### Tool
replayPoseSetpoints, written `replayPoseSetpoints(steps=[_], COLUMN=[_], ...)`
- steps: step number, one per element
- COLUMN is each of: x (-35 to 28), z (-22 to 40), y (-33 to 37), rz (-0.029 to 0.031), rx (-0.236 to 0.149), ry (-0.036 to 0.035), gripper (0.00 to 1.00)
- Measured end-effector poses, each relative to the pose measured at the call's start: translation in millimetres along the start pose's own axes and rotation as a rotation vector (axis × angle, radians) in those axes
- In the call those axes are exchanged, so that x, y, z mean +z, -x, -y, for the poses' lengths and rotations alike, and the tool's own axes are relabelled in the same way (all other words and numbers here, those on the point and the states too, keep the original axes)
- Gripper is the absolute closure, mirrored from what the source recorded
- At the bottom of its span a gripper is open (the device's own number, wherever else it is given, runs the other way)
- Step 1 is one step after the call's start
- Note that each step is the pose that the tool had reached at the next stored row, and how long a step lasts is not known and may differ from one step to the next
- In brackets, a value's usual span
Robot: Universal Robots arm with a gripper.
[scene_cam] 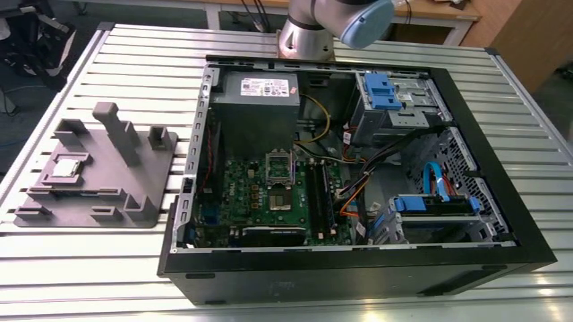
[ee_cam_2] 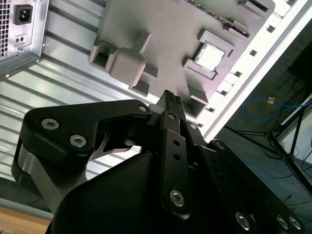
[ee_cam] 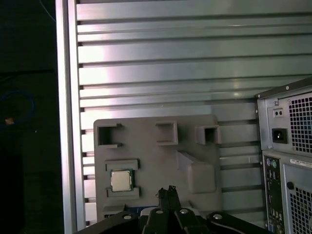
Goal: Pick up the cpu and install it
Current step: 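Reach for the cpu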
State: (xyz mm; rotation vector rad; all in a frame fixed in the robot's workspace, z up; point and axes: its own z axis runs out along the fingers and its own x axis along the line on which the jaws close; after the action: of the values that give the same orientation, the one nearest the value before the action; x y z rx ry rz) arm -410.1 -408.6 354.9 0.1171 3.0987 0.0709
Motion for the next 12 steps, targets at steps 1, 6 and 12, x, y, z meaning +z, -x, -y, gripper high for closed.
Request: replayPoseSetpoints(steps=[1,6,12], x=[1.4,8.2,15.7], z=[0.4,2.5,5.1], y=[-2.0,-13.3,-23.1], rz=[0.0000,0.0000,-0.0001], rx=[0.000,0.000,0.000], ry=[0.0000,0.0001,0.0000], gripper=[0.89,0.89,0.89])
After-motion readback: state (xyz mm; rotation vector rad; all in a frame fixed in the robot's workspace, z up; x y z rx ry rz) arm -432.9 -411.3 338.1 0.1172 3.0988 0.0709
